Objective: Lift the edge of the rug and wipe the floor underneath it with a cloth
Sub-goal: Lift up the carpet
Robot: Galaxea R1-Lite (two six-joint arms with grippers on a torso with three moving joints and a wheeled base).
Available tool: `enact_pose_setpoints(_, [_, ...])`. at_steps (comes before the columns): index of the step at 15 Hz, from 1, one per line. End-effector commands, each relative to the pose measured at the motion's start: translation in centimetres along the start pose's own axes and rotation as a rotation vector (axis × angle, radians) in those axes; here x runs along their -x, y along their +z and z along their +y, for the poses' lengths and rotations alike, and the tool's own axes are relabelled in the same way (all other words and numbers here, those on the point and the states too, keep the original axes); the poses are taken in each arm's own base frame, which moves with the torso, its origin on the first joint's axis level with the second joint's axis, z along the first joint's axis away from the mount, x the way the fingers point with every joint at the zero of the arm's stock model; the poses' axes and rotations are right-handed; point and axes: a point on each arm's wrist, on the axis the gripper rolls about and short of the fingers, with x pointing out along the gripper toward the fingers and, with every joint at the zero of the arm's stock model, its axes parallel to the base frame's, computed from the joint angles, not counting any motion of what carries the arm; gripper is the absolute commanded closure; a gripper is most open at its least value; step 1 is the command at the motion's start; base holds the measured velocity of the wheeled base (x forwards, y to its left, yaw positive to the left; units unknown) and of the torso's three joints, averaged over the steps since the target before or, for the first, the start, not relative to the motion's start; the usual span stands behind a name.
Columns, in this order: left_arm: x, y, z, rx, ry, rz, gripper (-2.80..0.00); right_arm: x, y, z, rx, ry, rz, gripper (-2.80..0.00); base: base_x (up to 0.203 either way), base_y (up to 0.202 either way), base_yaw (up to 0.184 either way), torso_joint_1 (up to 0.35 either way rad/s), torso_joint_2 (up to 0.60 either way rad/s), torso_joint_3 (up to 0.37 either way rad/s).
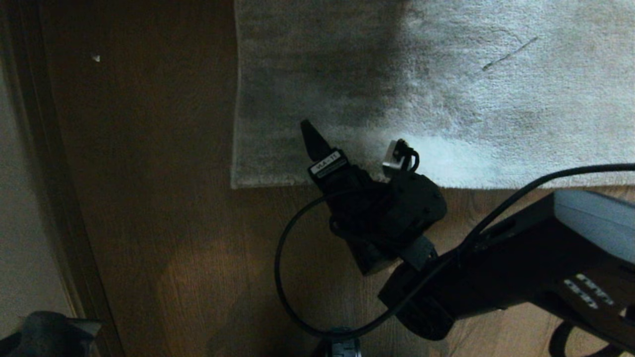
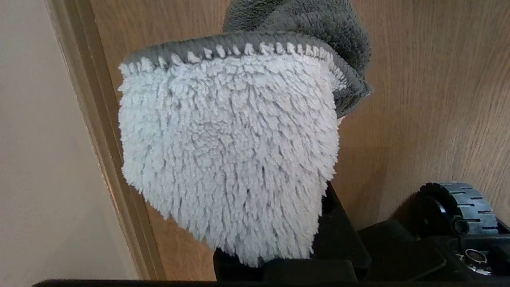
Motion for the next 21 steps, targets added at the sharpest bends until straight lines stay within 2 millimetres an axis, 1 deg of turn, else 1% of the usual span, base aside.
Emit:
enact_pose_setpoints(1, [0.0,0.0,0.0,0.0,0.0,0.0,0.0,-0.4,-0.1,-0.5,-0.093,0.027,-0.033,-2.8,0.0,0.0,0.0,0.0,0.0,0.0])
enact_pose_setpoints(4, [0.0,0.0,0.0,-0.001,0.0,0.0,0.0,-1.0,-0.2,-1.1,-0.188,0.021,-0.05,-2.8,0.0,0.0,0.0,0.0,0.0,0.0])
enact_pose_setpoints(6, [0.0,0.0,0.0,-0.001,0.0,0.0,0.0,-1.6,-0.2,-1.7,-0.241,-0.004,-0.103,-2.8,0.0,0.0,0.0,0.0,0.0,0.0])
enact_pose_setpoints(10, [0.0,0.0,0.0,0.0,0.0,0.0,0.0,-1.6,-0.6,-3.0,-0.231,-0.032,-0.102,-2.8,0.0,0.0,0.0,0.0,0.0,0.0])
enact_pose_setpoints(12, [0.0,0.0,0.0,0.0,0.0,0.0,0.0,-1.6,-0.6,-3.0,-0.231,-0.033,-0.103,-2.8,0.0,0.0,0.0,0.0,0.0,0.0])
enact_pose_setpoints(13, [0.0,0.0,0.0,0.0,0.0,0.0,0.0,-1.6,-0.6,-3.0,-0.232,-0.033,-0.101,0.0,0.0,0.0,0.0,0.0,0.0,0.0])
enact_pose_setpoints(17, [0.0,0.0,0.0,-0.001,0.0,0.0,0.0,-1.6,-0.3,-2.7,-0.284,-0.024,-0.099,0.0,0.0,0.0,0.0,0.0,0.0,0.0])
enact_pose_setpoints(21, [0.0,0.0,0.0,0.0,0.0,0.0,0.0,-1.5,-0.3,-2.8,-0.283,-0.028,-0.097,0.0,0.0,0.0,0.0,0.0,0.0,0.0])
